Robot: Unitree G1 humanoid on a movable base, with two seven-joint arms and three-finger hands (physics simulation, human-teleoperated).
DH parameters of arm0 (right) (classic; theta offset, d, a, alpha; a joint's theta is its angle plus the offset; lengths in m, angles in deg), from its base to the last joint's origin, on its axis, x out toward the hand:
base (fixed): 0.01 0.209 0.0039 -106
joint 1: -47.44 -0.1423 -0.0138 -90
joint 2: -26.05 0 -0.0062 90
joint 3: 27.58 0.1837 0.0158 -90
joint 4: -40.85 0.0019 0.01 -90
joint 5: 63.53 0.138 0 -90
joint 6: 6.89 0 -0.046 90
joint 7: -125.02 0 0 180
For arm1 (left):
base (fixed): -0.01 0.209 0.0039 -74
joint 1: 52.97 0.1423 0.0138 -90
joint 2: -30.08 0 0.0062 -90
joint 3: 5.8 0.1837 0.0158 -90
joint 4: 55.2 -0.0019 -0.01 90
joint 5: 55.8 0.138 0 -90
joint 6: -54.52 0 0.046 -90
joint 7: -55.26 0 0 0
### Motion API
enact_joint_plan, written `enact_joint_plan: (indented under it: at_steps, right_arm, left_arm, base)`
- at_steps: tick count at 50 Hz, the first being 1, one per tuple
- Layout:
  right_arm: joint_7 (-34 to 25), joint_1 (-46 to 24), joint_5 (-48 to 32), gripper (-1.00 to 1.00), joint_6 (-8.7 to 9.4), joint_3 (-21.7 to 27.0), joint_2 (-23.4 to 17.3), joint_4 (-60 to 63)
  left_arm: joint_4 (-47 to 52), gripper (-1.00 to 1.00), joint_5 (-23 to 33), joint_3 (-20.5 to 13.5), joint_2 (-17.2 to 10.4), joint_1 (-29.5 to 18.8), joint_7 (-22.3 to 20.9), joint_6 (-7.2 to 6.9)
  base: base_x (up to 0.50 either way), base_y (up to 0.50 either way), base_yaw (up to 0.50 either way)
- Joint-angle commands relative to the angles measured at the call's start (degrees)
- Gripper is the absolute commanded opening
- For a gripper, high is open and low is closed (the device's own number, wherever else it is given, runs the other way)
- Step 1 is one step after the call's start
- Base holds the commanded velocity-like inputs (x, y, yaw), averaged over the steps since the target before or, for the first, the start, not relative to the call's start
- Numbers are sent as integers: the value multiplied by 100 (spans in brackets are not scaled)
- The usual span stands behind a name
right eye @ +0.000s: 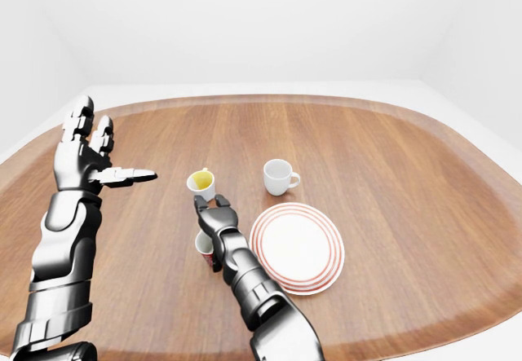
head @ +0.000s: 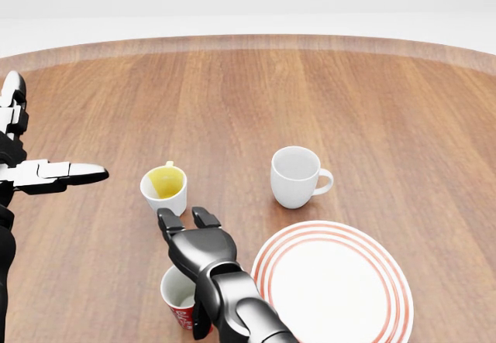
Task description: Pick up the red mug and put it on the plate
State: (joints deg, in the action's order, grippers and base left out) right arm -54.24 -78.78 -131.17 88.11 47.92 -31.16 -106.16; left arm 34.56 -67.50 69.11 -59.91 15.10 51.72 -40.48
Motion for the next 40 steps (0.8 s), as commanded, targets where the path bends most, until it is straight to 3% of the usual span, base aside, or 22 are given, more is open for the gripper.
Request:
enact_joint_plan:
  at_steps: [1,22,23,24,25,27,28,29,35,40]
  right_arm:
    - [226,-230,170,100,0,55,45,-512]
    - [372,-259,154,100,0,20,106,-821]
    - [376,-256,148,83,0,17,109,-830]
    - [376,-256,147,83,0,18,109,-831]
    - [376,-253,139,51,0,14,110,-832]
    - [372,-245,125,22,0,6,111,-824]
    - [370,-243,123,22,0,7,111,-822]
    - [373,-237,120,-12,0,7,112,-811]
    - [366,-221,100,-18,0,3,110,-795]
    - [353,-221,79,-55,0,-2,112,-772]
  left_arm:
    - [-20,100,-3,12,0,-24,-1,0]
    - [-67,100,-25,-6,-10,-5,-12,0]
    - [-55,100,-30,-11,-14,-5,-12,0]
    - [-53,100,-31,-11,-14,-5,-11,0]
    - [-48,100,-33,-13,-15,-5,-11,0]
    - [-52,100,-36,-15,-18,-7,-12,0]
    - [-57,100,-35,-16,-20,-9,-13,0]
    - [-73,100,-35,-16,-20,-10,-15,0]
    - [-88,100,-41,-19,-19,-3,-14,0]
    - [-94,100,-43,-15,-19,-6,-13,0]
  base:
    - [0,0,0]
    - [0,0,0]
    - [0,0,0]
    - [0,0,0]
    - [0,0,0]
    - [0,0,0]
    - [0,0,0]
    - [0,0,0]
    - [0,0,0]
    - [0,0,0]
